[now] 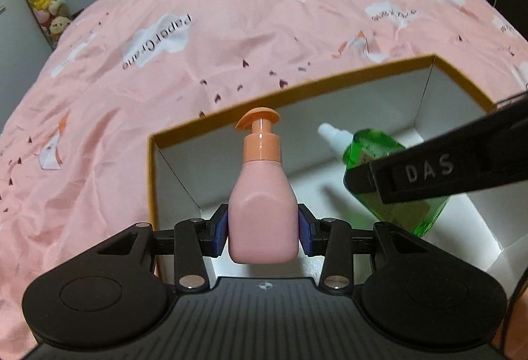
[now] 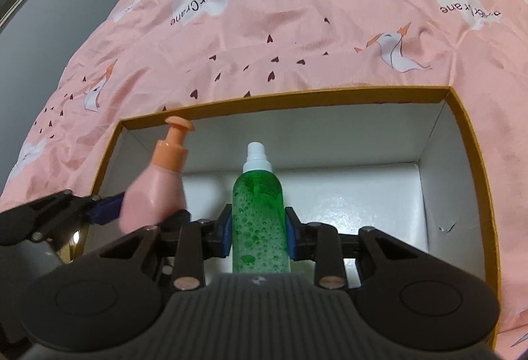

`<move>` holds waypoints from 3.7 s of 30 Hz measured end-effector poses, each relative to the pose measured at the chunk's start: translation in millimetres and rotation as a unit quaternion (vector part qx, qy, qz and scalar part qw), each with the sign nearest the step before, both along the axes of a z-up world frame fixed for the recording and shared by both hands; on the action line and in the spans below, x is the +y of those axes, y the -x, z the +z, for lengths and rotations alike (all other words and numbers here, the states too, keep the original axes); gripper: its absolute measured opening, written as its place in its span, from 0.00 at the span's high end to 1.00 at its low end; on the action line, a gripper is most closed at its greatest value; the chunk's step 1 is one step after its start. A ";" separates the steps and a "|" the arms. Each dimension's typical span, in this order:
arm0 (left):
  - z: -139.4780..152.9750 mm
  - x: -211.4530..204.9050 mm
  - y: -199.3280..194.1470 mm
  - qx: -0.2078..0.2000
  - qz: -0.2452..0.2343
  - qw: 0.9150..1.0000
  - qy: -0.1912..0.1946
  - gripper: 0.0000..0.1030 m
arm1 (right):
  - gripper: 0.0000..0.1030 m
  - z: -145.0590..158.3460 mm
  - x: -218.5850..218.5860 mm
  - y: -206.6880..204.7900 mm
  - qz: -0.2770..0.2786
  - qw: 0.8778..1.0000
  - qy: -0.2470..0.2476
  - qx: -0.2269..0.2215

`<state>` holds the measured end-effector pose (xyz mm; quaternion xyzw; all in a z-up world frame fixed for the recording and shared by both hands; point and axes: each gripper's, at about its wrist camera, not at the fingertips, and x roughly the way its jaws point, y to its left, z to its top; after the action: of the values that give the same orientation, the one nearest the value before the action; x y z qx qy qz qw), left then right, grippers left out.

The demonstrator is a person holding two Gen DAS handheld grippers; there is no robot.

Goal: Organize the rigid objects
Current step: 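Carry both bottles over the orange box with both tools, then lower both bottles into the box and open both tools, then grasp the clear pink cup with the right tool while the left tool grasps the white boxed item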

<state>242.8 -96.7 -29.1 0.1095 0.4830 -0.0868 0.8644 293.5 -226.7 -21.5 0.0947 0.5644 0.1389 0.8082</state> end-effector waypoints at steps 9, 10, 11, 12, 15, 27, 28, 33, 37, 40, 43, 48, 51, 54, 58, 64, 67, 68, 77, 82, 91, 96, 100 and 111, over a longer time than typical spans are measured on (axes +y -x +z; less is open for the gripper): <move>1.5 5.2 -0.5 -0.015 0.022 1.000 -0.008 0.45 | 0.71 -10.3 8.6 -5.7 0.001 1.000 0.001 0.018; 3.5 7.3 1.4 -0.019 0.023 1.000 -0.001 0.45 | 0.71 -10.4 10.0 -5.9 0.002 1.000 0.004 0.017; 6.3 9.9 3.9 -0.023 0.023 0.999 0.008 0.45 | 0.71 -9.9 11.0 -5.8 0.003 1.000 0.007 0.017; 10.0 13.1 7.4 -0.029 0.024 0.999 0.018 0.44 | 0.71 -9.7 11.7 -5.9 0.003 1.000 0.009 0.016; 23.2 26.1 19.3 -0.052 0.031 0.997 0.042 0.32 | 0.71 -9.7 13.7 -6.5 0.001 1.000 0.012 0.019; 52.3 72.0 56.3 -0.118 0.097 0.980 0.124 0.25 | 0.69 -12.4 53.0 -13.4 0.030 0.999 0.034 0.012; 53.0 74.0 59.0 -0.119 0.098 0.979 0.131 0.25 | 0.68 -12.6 55.5 -13.4 0.033 0.999 0.041 0.009; 56.2 85.5 73.8 -0.123 0.103 0.973 0.164 0.24 | 0.57 -4.9 57.4 -7.6 0.033 0.997 0.065 -0.011; 63.2 88.4 89.0 -0.149 0.115 0.966 0.175 0.23 | 0.49 5.1 54.5 1.9 0.035 0.995 0.088 -0.033; 69.7 89.7 103.4 -0.166 0.116 0.962 0.186 0.22 | 0.37 12.0 52.0 15.9 0.039 0.993 0.103 -0.049; 74.2 93.4 119.3 -0.179 0.122 0.956 0.199 0.20 | 0.27 22.9 50.6 36.1 0.052 0.987 0.125 -0.081; 79.0 99.0 149.0 -0.198 0.120 0.952 0.201 0.19 | 0.17 50.8 45.9 78.4 0.067 0.978 0.129 -0.150; 75.9 104.1 169.2 -0.207 0.141 0.946 0.207 0.19 | 0.16 62.7 43.4 102.5 0.077 0.977 0.110 -0.165; 67.1 112.2 188.9 -0.192 0.154 0.947 0.204 0.19 | 0.16 75.1 45.5 127.3 0.088 0.975 0.089 -0.182; 55.3 132.2 207.7 -0.152 0.164 0.951 0.213 0.19 | 0.14 93.7 51.8 169.6 0.104 0.964 0.060 -0.235; 30.1 172.7 236.0 -0.064 0.179 0.954 0.233 0.30 | 0.30 92.6 68.1 218.6 0.135 0.959 0.011 -0.247; 18.7 191.7 247.7 -0.037 0.204 0.952 0.227 0.34 | 0.43 78.7 86.4 228.3 0.171 0.962 -0.011 -0.212; 16.9 195.4 250.1 -0.032 0.205 0.952 0.226 0.36 | 0.51 73.0 94.0 229.2 0.185 0.962 -0.010 -0.201; 7.4 211.6 251.6 -0.034 0.217 0.946 0.238 0.41 | 0.56 21.2 154.6 221.2 0.261 0.958 0.018 -0.120; 5.0 212.7 230.6 -0.036 0.230 0.941 0.244 0.44 | 0.55 6.8 177.6 213.1 0.305 0.941 0.057 -0.134; -14.9 209.7 186.0 -0.016 0.265 0.932 0.248 0.44 | 0.36 -1.5 205.1 191.9 0.415 0.876 0.130 -0.209; -29.3 208.0 168.9 -0.007 0.283 0.931 0.232 0.45 | 0.35 -16.0 217.3 187.0 0.480 0.825 0.174 -0.244; -38.5 206.9 160.7 -0.002 0.290 0.930 0.225 0.51 | 0.35 -30.2 226.5 181.5 0.512 0.798 0.189 -0.255; -51.1 213.9 153.6 -0.002 0.306 0.919 0.248 0.59 | 0.39 -50.6 248.5 174.0 0.544 0.769 0.203 -0.268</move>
<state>89.2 117.2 -80.2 -0.2616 0.4543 0.0648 0.8491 119.5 21.9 -72.1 -0.4354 0.2974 0.4570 0.7163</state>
